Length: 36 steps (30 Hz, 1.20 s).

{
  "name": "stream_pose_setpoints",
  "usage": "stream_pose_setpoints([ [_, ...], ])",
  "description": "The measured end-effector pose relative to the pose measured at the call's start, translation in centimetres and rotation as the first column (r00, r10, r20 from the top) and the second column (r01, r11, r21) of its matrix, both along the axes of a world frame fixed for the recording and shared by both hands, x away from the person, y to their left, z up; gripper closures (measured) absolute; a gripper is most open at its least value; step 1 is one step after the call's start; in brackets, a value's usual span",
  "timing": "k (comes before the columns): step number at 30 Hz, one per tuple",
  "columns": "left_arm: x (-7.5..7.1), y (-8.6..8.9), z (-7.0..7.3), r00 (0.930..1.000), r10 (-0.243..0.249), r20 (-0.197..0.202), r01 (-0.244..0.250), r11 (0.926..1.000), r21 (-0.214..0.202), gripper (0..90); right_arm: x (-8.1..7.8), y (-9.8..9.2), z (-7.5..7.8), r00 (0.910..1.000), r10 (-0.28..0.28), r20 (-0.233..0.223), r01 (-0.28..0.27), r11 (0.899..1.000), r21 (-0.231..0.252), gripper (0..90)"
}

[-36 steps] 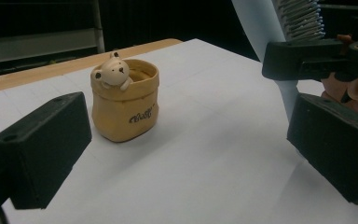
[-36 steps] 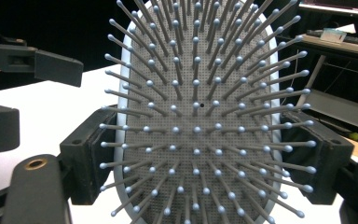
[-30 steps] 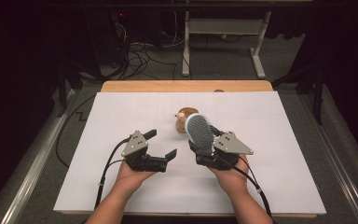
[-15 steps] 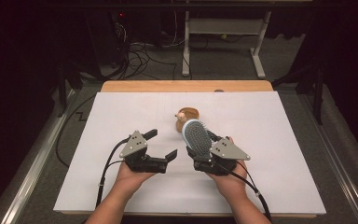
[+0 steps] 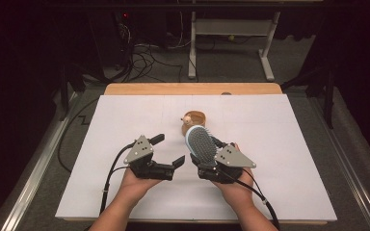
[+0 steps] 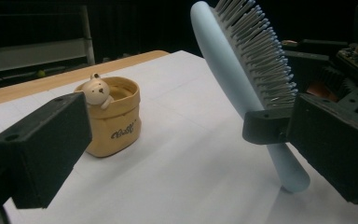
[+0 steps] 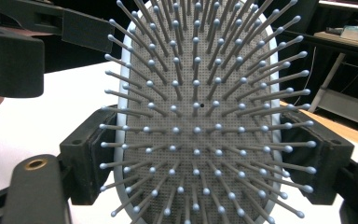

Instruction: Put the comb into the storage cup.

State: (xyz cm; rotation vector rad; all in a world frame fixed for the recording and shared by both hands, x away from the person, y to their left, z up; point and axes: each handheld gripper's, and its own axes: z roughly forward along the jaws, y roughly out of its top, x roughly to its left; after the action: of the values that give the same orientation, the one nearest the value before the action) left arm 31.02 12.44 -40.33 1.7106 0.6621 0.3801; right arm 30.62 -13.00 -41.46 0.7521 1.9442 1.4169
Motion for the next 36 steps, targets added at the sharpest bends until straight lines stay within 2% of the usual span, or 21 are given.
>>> stream_pose_setpoints([
  [15, -0.4, -0.6, 0.4, 0.9997, -0.022, -0.011, 0.022, 0.9993, -0.029, 0.7, -0.3, 0.5, -0.1, 0.9999, 0.017, 0.004, -0.017, 1.0, -0.002, 20.6],
  [24, -0.1, -0.9, 0.7, 0.9992, -0.031, -0.025, 0.03, 0.9974, -0.066, 1.1, -0.6, 1.1, -0.3, 0.9994, 0.035, 0.002, -0.035, 0.999, -0.013, 20.6],
  [36, 0.2, -1.6, 0.9, 0.9986, -0.037, -0.037, 0.034, 0.9963, -0.079, 3.2, -0.8, 1.6, -0.3, 0.9985, 0.055, 0.001, -0.055, 0.998, -0.018, 20.6],
])
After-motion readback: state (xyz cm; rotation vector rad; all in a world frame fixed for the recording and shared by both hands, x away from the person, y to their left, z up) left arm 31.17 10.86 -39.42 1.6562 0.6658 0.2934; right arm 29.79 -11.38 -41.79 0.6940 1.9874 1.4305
